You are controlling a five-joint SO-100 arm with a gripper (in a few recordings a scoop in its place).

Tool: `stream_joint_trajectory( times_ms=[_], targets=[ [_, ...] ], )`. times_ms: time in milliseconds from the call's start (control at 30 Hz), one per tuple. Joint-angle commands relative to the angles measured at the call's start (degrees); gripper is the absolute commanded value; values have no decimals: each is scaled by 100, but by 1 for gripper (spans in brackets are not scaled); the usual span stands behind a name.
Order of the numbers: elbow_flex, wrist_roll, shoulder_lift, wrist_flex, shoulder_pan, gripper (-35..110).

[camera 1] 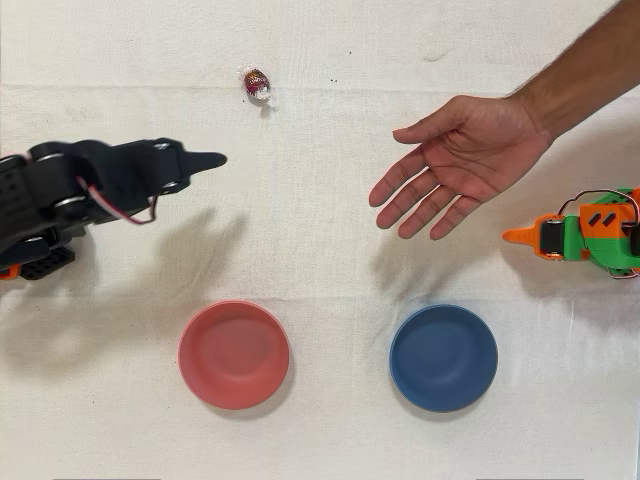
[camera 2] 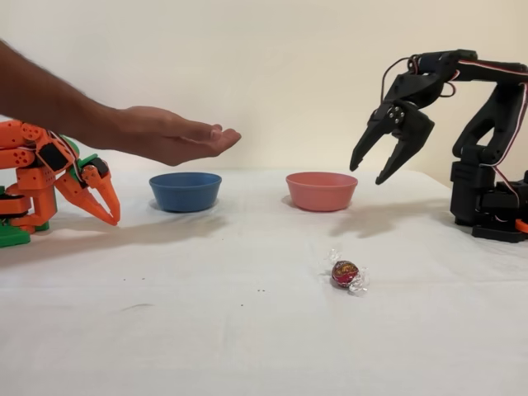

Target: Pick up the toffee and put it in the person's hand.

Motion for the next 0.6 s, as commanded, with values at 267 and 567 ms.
stream_joint_trajectory(
  times_ms=[267, 567],
  targets=[
    [-1283, 62, -1529, -598, -325, 26],
    [-2039, 308, -2531, -782, -729, 26]
  ],
)
